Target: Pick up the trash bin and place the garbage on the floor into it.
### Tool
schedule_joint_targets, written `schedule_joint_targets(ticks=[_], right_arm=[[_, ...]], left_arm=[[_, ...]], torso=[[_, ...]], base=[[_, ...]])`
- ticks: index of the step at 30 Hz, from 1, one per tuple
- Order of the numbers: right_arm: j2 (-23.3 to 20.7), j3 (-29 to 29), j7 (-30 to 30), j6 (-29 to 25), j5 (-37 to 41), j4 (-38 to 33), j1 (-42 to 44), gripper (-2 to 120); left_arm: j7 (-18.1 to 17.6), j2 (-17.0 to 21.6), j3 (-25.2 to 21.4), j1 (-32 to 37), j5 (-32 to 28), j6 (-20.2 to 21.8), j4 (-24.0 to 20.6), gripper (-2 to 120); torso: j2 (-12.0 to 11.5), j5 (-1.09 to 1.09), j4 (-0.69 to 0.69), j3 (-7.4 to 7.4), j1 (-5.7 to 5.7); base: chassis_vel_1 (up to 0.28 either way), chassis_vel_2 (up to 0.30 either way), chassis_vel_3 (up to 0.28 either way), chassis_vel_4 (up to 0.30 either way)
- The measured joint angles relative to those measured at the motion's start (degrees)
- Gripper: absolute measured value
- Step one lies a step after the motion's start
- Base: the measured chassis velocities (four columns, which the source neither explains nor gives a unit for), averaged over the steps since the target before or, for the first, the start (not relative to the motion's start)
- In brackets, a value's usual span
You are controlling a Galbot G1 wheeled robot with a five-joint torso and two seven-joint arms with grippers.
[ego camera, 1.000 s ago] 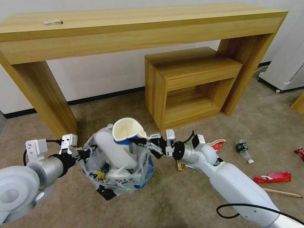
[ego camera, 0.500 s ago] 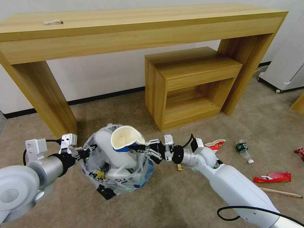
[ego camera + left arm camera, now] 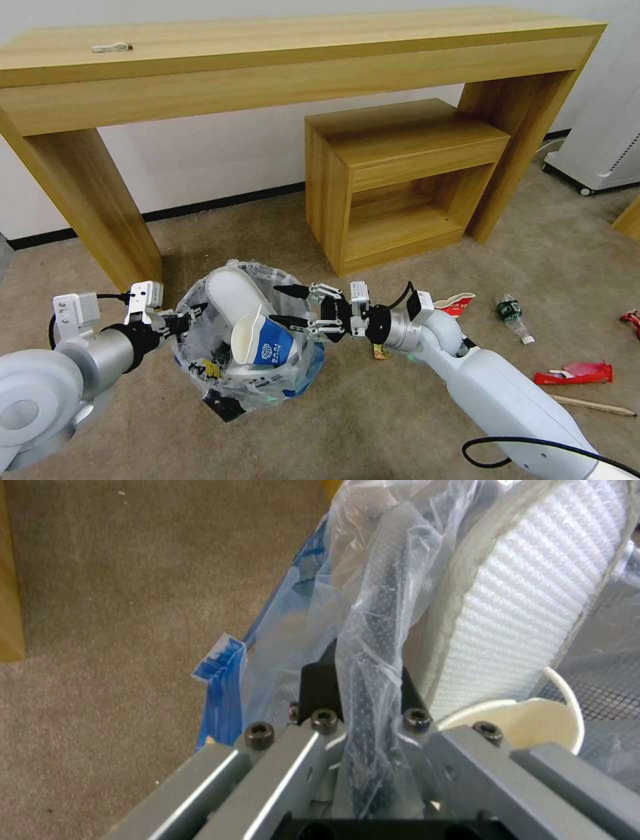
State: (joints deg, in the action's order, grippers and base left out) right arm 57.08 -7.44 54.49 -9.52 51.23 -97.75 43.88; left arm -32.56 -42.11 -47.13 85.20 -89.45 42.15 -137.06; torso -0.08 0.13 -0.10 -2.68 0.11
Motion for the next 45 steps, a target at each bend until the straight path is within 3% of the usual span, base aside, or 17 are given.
schedule_joint_targets(ticks=[8, 10, 12, 14, 15, 17, 18, 21, 22, 25, 29, 32, 34, 45], right_arm=[[-0.7, 2.2, -1.2, -0.1, 0.4, -1.5, 1.3, 98], [-1.5, 5.4, -8.0, 0.0, 1.6, -3.6, 3.0, 100], [-1.7, 6.1, -9.8, 0.1, 1.7, -4.0, 3.3, 100], [-2.5, 10.0, -20.3, 1.0, 0.3, -6.3, 5.4, 100], [-2.5, 10.0, -20.3, 1.0, 0.3, -6.3, 5.4, 100], [-2.9, 13.8, -31.2, 1.8, -3.0, -7.9, 7.5, 100], [-2.9, 13.8, -31.2, 1.8, -3.0, -7.9, 7.5, 100], [-3.2, 21.7, -45.6, 2.6, -7.4, -9.7, 11.7, 100], [-3.2, 21.7, -45.6, 2.6, -7.4, -9.7, 11.7, 100], [-2.6, 29.8, -50.1, 2.0, -13.5, -9.8, 15.5, 100], [-1.8, 35.5, -51.0, 1.3, -16.4, -9.6, 18.7, 100], [-1.6, 36.5, -51.1, 1.1, -16.9, -9.6, 19.5, 100], [0.5, 40.8, -51.2, 0.3, -19.0, -10.5, 24.1, 100], [2.5, 45.6, -49.8, -0.7, -19.0, -13.2, 29.9, 100]], left_arm=[[-0.1, -0.2, -0.3, 0.3, 0.8, 0.0, -0.2, 1], [-2.4, -0.4, -0.5, 0.4, 1.1, 0.0, -0.2, 1], [-3.0, -0.4, -0.6, 0.4, 1.0, 0.0, -0.2, 1], [-6.5, -0.7, -0.7, 0.5, 0.3, 0.0, -0.4, 1], [-6.5, -0.7, -0.7, 0.5, 0.3, 0.0, -0.4, 1], [-8.6, -1.0, -0.9, 0.7, -0.1, 0.0, -0.5, 1], [-8.6, -1.0, -0.9, 0.7, -0.1, 0.0, -0.5, 1], [-10.7, -1.7, -1.1, 1.0, 0.5, 0.0, -0.4, 1], [-10.7, -1.7, -1.1, 1.0, 0.5, 0.0, -0.4, 1], [-10.9, -2.1, -1.5, 1.5, 2.4, 0.0, -0.1, 1], [-11.0, -2.1, -1.9, 1.9, 3.2, 0.0, 0.3, 1], [-11.0, -2.1, -2.0, 1.9, 3.3, 0.0, 0.4, 1], [-10.9, -2.1, -2.4, 2.3, 3.7, 0.0, 0.7, 1], [-8.3, -2.6, -2.2, 1.9, 6.2, 0.0, 2.0, 1]], torso=[[0.0, 0.0, 0.0, 0.0, 0.0], [0.0, 0.0, 0.0, 0.0, 0.0], [0.0, 0.0, 0.0, 0.0, 0.0], [0.0, 0.0, 0.0, 0.0, 0.0], [0.0, 0.0, 0.0, 0.0, 0.0], [0.0, 0.0, 0.0, 0.0, 0.0], [0.0, 0.0, 0.0, 0.0, 0.0], [0.0, 0.0, 0.0, 0.0, 0.0], [0.0, 0.0, 0.0, 0.0, 0.0], [0.0, 0.01, 0.0, 0.0, 0.0], [0.0, 0.01, 0.0, 0.0, 0.0], [0.0, 0.0, 0.0, 0.0, 0.0], [0.0, 0.01, 0.01, 0.0, 0.0], [0.0, 0.0, 0.0, 0.0, 0.0]], base=[[0.0, 0.0, 0.0, 0.0], [0.0, 0.0, 0.0, 0.0], [0.0, 0.0, 0.0, 0.0], [0.0, 0.0, 0.0, 0.0], [0.0, 0.0, 0.0, 0.0], [0.0, 0.0, 0.0, 0.0], [0.0, 0.0, 0.0, 0.0], [0.0, 0.0, 0.0, 0.0], [0.0, 0.0, 0.0, 0.0], [0.0, 0.0, 0.0, 0.0], [0.0, 0.0, 0.0, 0.0], [0.0, 0.0, 0.0, 0.0], [0.0, 0.0, 0.0, 0.0], [0.0, 0.0, 0.0, 0.0]])
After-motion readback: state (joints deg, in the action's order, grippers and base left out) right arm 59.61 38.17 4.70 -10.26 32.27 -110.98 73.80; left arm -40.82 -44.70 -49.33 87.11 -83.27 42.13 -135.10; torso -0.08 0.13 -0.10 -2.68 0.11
